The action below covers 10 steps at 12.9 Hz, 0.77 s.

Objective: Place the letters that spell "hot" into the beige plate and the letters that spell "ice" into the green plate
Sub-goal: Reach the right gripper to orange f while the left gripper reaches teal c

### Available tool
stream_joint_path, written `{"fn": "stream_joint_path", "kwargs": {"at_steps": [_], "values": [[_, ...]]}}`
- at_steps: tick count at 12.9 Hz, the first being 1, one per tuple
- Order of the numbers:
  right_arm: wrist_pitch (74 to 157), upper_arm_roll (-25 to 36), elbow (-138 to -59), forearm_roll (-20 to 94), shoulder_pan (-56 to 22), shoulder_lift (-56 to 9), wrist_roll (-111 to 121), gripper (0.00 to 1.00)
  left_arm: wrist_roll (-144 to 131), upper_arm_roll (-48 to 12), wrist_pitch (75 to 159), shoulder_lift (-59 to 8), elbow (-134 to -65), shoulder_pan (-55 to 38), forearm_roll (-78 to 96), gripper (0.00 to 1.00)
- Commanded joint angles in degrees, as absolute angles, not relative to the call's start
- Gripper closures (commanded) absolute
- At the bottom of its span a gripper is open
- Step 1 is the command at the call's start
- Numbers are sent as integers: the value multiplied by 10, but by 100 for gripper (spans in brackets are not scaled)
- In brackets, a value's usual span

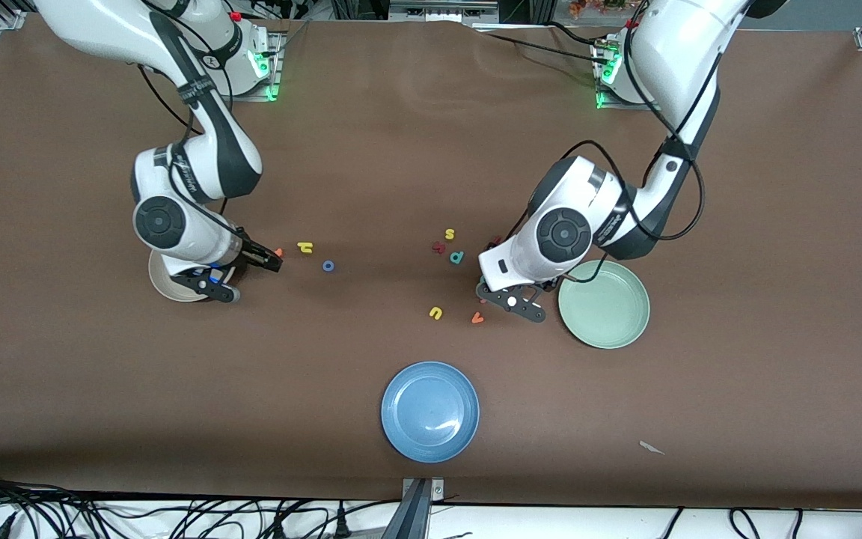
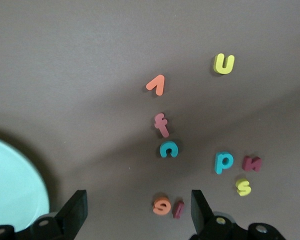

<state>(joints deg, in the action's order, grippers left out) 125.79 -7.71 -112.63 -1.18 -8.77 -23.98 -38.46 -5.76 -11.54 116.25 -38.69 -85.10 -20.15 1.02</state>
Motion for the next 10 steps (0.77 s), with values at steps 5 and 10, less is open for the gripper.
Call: {"fn": "stream_joint_path", "kwargs": {"at_steps": [5,10], "values": [[1331,-76,-1172,-18,-90,-265,-397,15,-59,-112,1250,-452,-845,-240,14,20],[1380,-77,-1204,-18,-91,-270,-397,16,-59,-110,1252,-453,-875,-256,-17,26]]}}
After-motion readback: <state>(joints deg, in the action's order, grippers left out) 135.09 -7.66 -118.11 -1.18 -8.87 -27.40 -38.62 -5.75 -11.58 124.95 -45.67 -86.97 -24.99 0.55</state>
